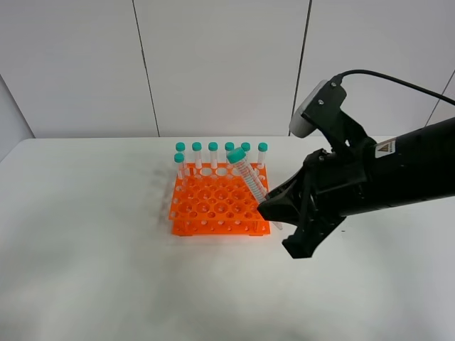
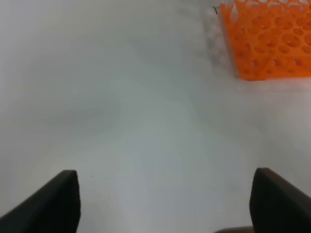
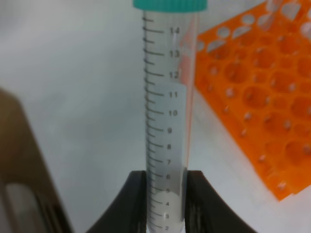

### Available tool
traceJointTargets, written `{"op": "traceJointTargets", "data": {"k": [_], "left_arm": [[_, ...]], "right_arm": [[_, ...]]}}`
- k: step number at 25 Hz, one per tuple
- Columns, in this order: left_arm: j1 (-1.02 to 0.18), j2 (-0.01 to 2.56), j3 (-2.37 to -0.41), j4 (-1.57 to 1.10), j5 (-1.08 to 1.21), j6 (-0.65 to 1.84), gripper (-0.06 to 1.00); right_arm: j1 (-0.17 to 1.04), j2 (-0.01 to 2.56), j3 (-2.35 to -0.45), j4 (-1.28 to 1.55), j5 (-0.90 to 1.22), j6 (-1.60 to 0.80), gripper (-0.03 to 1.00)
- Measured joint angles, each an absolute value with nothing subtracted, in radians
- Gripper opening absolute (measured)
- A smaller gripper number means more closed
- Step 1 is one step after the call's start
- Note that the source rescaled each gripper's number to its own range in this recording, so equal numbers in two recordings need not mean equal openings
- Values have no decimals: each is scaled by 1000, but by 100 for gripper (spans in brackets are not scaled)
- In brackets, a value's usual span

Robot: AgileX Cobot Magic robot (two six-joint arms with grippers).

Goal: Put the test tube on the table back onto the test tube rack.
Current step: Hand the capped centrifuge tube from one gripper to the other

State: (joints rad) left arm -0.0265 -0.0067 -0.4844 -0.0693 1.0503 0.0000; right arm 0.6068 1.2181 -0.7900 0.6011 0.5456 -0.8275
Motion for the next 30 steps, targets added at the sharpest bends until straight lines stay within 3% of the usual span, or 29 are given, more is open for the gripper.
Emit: {"op": "traceJointTargets", "data": {"k": [4,9,16,23,30], "left_arm": [[-27,-7,-484,-69,1050,0,100],[-27,-7,-499,-82,1030,-20,100],[-27,192,-681,-258,879,14,100],[-27,567,-706,-592,684,283,100],[-28,938,-706,-1159,670,787,95]], "right_arm": [[607,1304,-790,670,454,-833,2],[607,1362,-790,791,513,-895,2],[607,1362,-790,903,536,-971,2],[607,1362,-790,915,536,-1018,2],[607,1362,-790,919,536,-1028,2]]}}
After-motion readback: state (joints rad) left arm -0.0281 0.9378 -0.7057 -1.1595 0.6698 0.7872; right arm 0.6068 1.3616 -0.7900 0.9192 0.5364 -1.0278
